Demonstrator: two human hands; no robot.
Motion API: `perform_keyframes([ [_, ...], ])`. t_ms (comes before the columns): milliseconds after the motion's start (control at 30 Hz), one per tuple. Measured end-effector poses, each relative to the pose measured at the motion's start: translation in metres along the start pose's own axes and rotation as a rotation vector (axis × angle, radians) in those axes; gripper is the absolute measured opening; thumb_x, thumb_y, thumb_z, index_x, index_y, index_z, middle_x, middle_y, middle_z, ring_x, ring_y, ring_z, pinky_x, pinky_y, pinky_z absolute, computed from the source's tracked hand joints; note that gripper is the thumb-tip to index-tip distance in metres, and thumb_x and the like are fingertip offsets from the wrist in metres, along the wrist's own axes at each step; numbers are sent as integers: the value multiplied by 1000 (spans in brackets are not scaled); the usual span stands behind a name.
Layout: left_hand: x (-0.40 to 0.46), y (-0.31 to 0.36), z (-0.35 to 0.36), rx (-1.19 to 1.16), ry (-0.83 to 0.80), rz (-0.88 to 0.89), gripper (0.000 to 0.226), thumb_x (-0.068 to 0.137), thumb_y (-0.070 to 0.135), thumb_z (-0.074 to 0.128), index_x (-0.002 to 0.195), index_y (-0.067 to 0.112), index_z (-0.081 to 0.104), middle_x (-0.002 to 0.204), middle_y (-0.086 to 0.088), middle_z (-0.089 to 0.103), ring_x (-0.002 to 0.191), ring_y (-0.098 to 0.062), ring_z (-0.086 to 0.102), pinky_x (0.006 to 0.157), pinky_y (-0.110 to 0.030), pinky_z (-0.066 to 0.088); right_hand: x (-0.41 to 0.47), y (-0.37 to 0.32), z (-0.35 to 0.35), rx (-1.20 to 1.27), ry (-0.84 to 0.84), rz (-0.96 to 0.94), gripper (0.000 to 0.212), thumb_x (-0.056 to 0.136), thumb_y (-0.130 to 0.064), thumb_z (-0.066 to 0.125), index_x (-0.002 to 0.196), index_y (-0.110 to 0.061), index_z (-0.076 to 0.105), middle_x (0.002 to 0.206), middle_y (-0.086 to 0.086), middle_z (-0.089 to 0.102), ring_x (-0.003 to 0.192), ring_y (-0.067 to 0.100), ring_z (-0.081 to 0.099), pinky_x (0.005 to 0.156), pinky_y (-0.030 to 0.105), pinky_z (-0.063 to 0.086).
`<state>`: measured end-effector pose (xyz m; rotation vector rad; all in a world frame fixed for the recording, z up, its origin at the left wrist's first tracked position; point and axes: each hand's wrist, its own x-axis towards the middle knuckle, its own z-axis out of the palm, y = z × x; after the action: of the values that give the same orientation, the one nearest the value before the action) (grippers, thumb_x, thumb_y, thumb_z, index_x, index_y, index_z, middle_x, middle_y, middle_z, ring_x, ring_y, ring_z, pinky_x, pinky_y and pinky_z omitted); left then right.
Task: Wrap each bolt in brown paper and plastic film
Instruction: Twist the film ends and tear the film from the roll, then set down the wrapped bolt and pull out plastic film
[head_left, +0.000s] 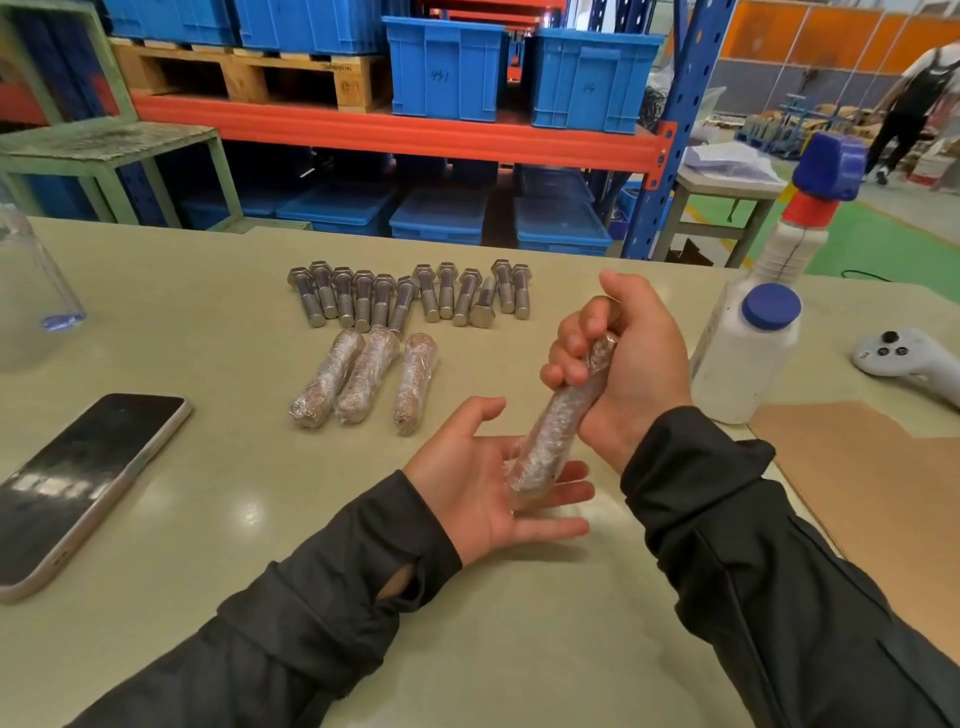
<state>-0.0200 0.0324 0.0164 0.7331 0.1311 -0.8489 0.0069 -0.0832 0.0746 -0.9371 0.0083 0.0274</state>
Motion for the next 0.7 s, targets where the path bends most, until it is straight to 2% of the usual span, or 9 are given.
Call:
perform_keyframes([
  [67,3,-5,3,-93,-55,5,64,81,42,44,128,0,48,127,-22,52,114,-36,53,94,-47,43,-2,4,2,-36,-3,-40,53,92,-30,43,41,-15,40,40,0,34,30,13,28,38,18,33],
  [133,6,-10,4,-121,-70,56,55,84,36,45,128,4,49,131,-17,52,118,-32,52,92,-46,48,-6,12,5,-155,-46,-91,57,94,-32,43,39,-16,41,39,1,34,29,14,28,37,18,30],
  [167,8,-12,3,-127,-64,92,49,83,31,47,125,6,52,126,-14,56,114,-30,55,87,-45,52,-8,15,7,-209,-72,-113,58,95,-32,44,39,-16,42,39,1,35,28,14,28,37,18,29],
  [233,10,-14,1,-139,-33,155,34,79,18,48,108,5,60,103,-12,66,89,-26,67,67,-40,58,-11,20,10,-267,-133,-154,55,96,-31,44,43,-16,46,39,2,37,28,13,29,36,17,30],
  [333,10,-12,1,-175,6,234,21,88,5,38,88,2,59,70,-13,68,61,-24,69,50,-34,56,-12,20,10,-289,-247,-204,28,95,-21,45,71,-13,57,45,0,45,32,12,35,39,18,38],
  [400,12,-11,1,-147,33,282,23,91,6,37,92,0,59,71,-15,69,65,-26,70,55,-37,58,-12,18,10,-276,-283,-190,13,94,-15,45,93,-14,58,52,0,53,37,11,41,45,22,46],
  [467,14,-10,2,-121,42,325,25,92,7,39,101,-1,60,83,-17,70,73,-26,71,57,-36,58,-12,20,8,-249,-262,-134,14,95,-16,43,100,-15,56,56,2,58,41,12,47,51,26,51],
  [600,11,-10,6,-8,8,356,24,89,12,43,99,3,63,88,-14,71,73,-22,70,56,-33,56,-16,19,8,-140,-156,-97,19,92,-14,38,89,-12,56,43,0,40,34,12,35,41,20,39],
  [700,12,-9,8,303,22,440,38,84,37,43,109,15,61,108,-8,66,93,-16,64,79,-35,55,-12,8,9,-72,-72,-109,22,91,-10,33,91,-11,55,40,-2,33,32,11,27,37,17,31],
])
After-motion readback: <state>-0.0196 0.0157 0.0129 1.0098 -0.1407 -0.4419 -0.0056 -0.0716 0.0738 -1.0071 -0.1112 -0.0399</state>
